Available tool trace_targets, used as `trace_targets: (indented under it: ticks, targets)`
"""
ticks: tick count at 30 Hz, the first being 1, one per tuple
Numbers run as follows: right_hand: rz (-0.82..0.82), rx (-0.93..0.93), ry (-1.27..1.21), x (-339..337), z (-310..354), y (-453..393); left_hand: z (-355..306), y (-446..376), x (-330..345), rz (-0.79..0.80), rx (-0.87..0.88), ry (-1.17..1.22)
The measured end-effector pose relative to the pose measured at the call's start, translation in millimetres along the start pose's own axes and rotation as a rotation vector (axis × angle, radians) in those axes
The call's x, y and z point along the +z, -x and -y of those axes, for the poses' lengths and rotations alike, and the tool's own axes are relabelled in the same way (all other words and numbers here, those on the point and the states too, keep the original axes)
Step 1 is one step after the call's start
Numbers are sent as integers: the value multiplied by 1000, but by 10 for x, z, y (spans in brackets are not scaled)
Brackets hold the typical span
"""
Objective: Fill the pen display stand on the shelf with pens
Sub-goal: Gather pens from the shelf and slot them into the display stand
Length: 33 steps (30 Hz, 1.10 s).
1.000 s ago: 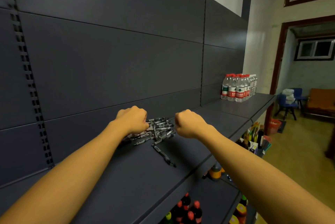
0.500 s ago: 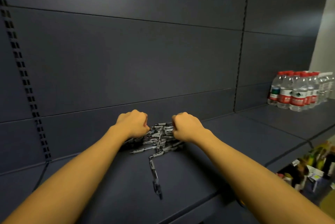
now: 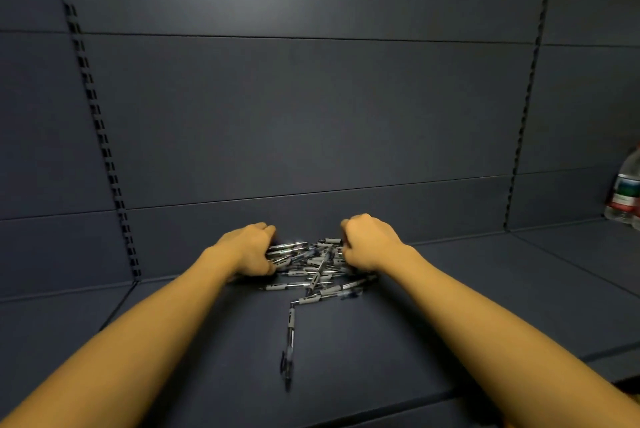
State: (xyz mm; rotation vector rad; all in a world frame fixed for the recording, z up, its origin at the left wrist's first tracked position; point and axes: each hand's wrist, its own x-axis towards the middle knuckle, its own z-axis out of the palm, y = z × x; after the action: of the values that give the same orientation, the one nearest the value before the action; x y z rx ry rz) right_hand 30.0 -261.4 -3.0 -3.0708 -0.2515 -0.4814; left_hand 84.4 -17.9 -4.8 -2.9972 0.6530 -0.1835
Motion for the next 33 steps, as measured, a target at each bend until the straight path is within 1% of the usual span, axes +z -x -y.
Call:
trace_targets:
  ticks: [9,17,29,33]
  targets:
    - [-13,-4,-30,2,20,-106,91,-142,113,114,72,27]
    - [-7,-14,-17,50,69,-103,25,-254,225,117,71,-87]
    - [8,-12,-37,89,91,-90,37,-321,326,71,83,-60]
    - [8,-11,-47,91,127,-86,66,-325,350,93,61,-68]
